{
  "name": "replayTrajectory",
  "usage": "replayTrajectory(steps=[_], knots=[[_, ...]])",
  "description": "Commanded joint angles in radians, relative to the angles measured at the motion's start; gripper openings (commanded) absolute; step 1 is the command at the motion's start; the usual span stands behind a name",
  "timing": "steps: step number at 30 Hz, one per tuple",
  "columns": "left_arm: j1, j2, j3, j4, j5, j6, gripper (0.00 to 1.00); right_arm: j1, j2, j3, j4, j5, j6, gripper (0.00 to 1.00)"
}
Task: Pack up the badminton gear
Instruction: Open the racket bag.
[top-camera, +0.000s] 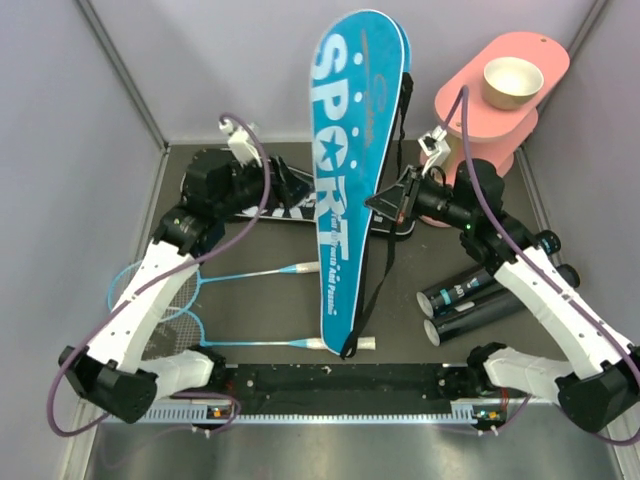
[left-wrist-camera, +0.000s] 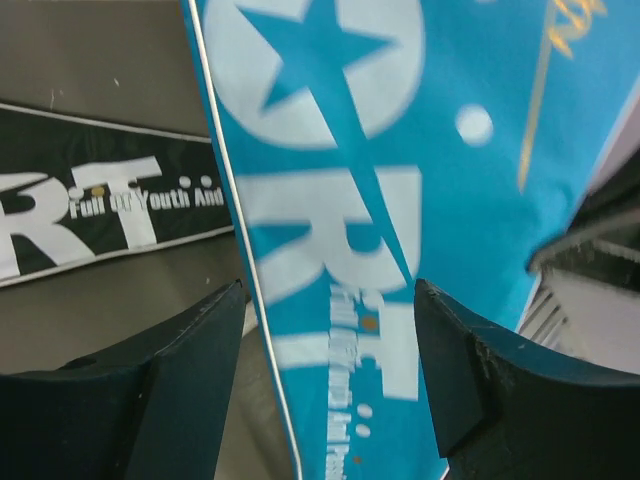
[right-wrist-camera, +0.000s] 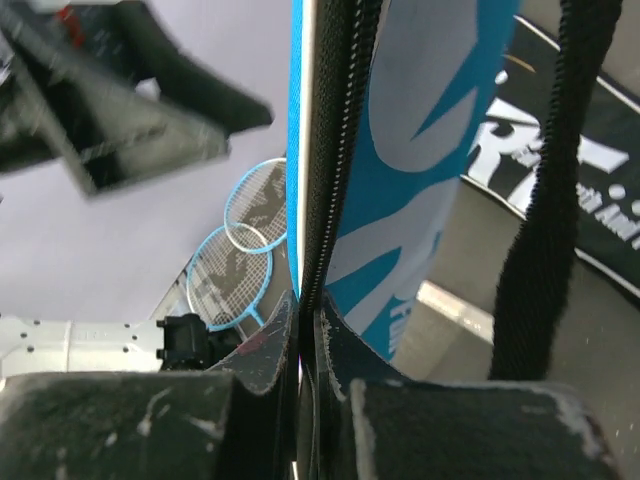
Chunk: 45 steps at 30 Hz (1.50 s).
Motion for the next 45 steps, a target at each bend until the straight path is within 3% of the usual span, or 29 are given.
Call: replayTrajectory(steps=[1, 4, 7, 15, 18, 19, 20, 21, 22, 24, 27, 30, 33, 37, 42, 45], knots=[[-0.179, -0.122, -0.068, -0.020, -0.236, 0.135, 0.70, 0.012, 0.050, 0.097, -0.123, 0.101, 0.094, 0.00], [-0.331, -0.120, -0.146, 0.077, -0.203, 0.121, 0.73, 0.041, 0.075, 0.111, -0.113, 0.126, 0.110, 0.00], [-0.480, -0.053, -0.154, 0.108, -0.332, 0.156, 0.80, 0.065, 0.081, 0.126, -0.113, 0.168, 0.122, 0.00], [-0.534, 0.099, -0.082, 0.094, -0.351, 0.188, 0.65, 0.098, 0.077, 0.166, -0.137, 0.219, 0.154, 0.00], [-0.526, 0.141, -0.053, 0.047, -0.378, 0.172, 0.26, 0.113, 0.069, 0.165, -0.137, 0.224, 0.154, 0.00], [-0.523, 0.144, -0.045, 0.037, -0.383, 0.161, 0.06, 0.110, 0.069, 0.165, -0.149, 0.216, 0.142, 0.06], [-0.520, 0.144, -0.045, 0.028, -0.419, 0.144, 0.01, 0.092, 0.073, 0.198, -0.195, 0.209, 0.052, 0.19], [-0.505, 0.131, -0.051, 0.032, -0.397, 0.144, 0.00, 0.067, 0.072, 0.223, -0.252, 0.203, -0.011, 0.32], [-0.489, 0.123, -0.080, 0.064, -0.340, 0.133, 0.00, 0.043, 0.066, 0.247, -0.334, 0.186, -0.074, 0.59], [-0.423, 0.100, -0.117, 0.112, -0.181, 0.078, 0.00, -0.057, 0.015, 0.234, -0.344, 0.044, -0.189, 0.74], [-0.350, 0.091, -0.191, 0.201, -0.038, 0.028, 0.00, -0.111, -0.051, 0.162, -0.343, 0.034, -0.257, 0.91], [-0.336, 0.080, -0.220, 0.264, 0.040, 0.001, 0.00, -0.131, -0.033, 0.087, -0.285, -0.021, -0.245, 0.92], [-0.336, 0.078, -0.221, 0.276, 0.076, -0.009, 0.00, -0.131, -0.002, 0.012, -0.113, -0.167, -0.171, 0.83], [-0.336, 0.068, -0.223, 0.270, 0.079, -0.013, 0.00, -0.129, 0.058, -0.057, 0.015, -0.175, -0.094, 0.70], [-0.330, 0.058, -0.232, 0.278, 0.105, -0.028, 0.00, -0.119, 0.080, -0.142, 0.102, -0.190, -0.045, 0.70], [-0.327, 0.067, -0.240, 0.302, 0.126, -0.051, 0.00, -0.102, 0.089, -0.192, 0.203, -0.216, 0.018, 0.65]])
